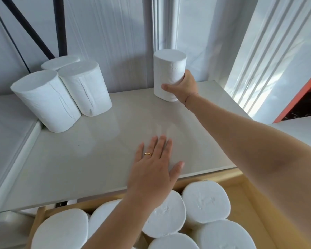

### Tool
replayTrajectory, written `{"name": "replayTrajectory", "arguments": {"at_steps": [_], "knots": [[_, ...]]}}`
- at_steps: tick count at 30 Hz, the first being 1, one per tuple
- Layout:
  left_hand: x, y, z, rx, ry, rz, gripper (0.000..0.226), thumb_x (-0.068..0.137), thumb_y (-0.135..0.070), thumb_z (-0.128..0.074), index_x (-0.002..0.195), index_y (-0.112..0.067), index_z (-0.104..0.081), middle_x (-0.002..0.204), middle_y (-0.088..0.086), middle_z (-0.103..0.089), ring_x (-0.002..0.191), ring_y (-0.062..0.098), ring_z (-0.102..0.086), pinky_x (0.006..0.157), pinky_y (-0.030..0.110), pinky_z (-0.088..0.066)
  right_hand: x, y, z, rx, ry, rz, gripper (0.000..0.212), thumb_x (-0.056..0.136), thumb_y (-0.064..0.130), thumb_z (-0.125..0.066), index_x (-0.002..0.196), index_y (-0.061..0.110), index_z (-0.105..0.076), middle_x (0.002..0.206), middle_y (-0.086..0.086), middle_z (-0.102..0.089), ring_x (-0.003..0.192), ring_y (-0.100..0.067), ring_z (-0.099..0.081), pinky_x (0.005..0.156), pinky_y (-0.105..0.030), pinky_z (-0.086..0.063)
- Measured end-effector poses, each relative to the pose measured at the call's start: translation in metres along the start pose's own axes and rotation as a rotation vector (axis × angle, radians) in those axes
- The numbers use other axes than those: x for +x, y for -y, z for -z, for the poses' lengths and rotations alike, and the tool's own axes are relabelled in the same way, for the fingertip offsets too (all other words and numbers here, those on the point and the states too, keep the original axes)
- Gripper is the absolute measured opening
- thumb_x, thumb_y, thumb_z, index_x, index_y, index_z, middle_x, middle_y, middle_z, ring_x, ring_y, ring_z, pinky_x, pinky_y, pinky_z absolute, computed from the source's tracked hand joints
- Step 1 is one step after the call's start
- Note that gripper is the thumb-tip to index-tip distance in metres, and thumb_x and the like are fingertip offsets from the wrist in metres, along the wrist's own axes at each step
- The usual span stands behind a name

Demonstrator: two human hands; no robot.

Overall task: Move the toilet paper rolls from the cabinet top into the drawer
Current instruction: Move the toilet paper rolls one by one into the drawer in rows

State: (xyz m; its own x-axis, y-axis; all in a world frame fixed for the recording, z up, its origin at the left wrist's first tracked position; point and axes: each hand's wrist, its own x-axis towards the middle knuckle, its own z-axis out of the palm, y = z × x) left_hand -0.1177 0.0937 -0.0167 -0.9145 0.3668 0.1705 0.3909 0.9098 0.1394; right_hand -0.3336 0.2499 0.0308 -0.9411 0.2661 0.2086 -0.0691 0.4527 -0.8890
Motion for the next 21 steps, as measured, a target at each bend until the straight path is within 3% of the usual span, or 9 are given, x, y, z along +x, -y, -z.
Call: {"name": "replayTrajectory", "arguments": {"at_steps": [6,10,14,17,21], "knots": [[-0.002,0.001,0.001,0.021,0.019,-0.009,0.077,0.082,-0.062,0.016,0.148,-0.025,0.003,0.159,-0.006,0.002,0.145,0.012,0.007,0.114,0.035,0.011,-0.051,-0.004,0.043,-0.007,0.100,0.031,0.071,0.057,0.038,-0.085,0.115,0.023,-0.050,0.112,0.005,-0.060,0.101,-0.015,-0.057,0.079,-0.027,-0.044],[-0.005,0.000,0.005,0.020,0.022,0.001,0.074,0.086,-0.060,0.006,0.149,-0.024,-0.007,0.159,-0.006,-0.005,0.145,0.012,0.003,0.113,0.034,0.014,-0.106,-0.014,0.091,0.024,0.103,0.045,0.077,0.058,0.031,-0.088,0.122,0.023,-0.046,0.117,0.004,-0.060,0.106,-0.016,-0.058,0.087,-0.032,-0.046],[-0.024,-0.014,0.010,0.010,0.012,0.007,0.070,0.090,-0.061,0.000,0.148,-0.024,-0.011,0.159,-0.006,-0.003,0.144,0.011,0.011,0.111,0.032,0.020,-0.167,-0.021,0.145,0.024,0.123,-0.003,0.084,0.059,0.027,-0.088,0.130,0.024,-0.043,0.121,0.005,-0.061,0.112,-0.014,-0.058,0.095,-0.035,-0.048],[-0.048,-0.035,0.009,-0.026,0.035,-0.056,0.078,0.084,-0.068,0.007,0.149,-0.025,-0.003,0.156,-0.010,0.012,0.139,0.008,0.026,0.109,0.031,0.026,-0.217,-0.027,0.186,0.056,0.139,-0.012,0.083,0.057,0.026,-0.086,0.129,0.027,-0.045,0.118,0.008,-0.064,0.110,-0.008,-0.060,0.095,-0.035,-0.050],[-0.078,-0.065,0.001,-0.097,0.145,-0.164,0.076,0.079,-0.071,0.006,0.142,-0.030,0.019,0.149,-0.014,0.030,0.130,0.002,0.039,0.106,0.027,0.029,-0.273,-0.039,0.220,0.048,0.111,-0.054,0.084,0.049,0.039,-0.083,0.125,0.033,-0.048,0.110,0.016,-0.066,0.103,-0.001,-0.062,0.082,-0.026,-0.053]]}}
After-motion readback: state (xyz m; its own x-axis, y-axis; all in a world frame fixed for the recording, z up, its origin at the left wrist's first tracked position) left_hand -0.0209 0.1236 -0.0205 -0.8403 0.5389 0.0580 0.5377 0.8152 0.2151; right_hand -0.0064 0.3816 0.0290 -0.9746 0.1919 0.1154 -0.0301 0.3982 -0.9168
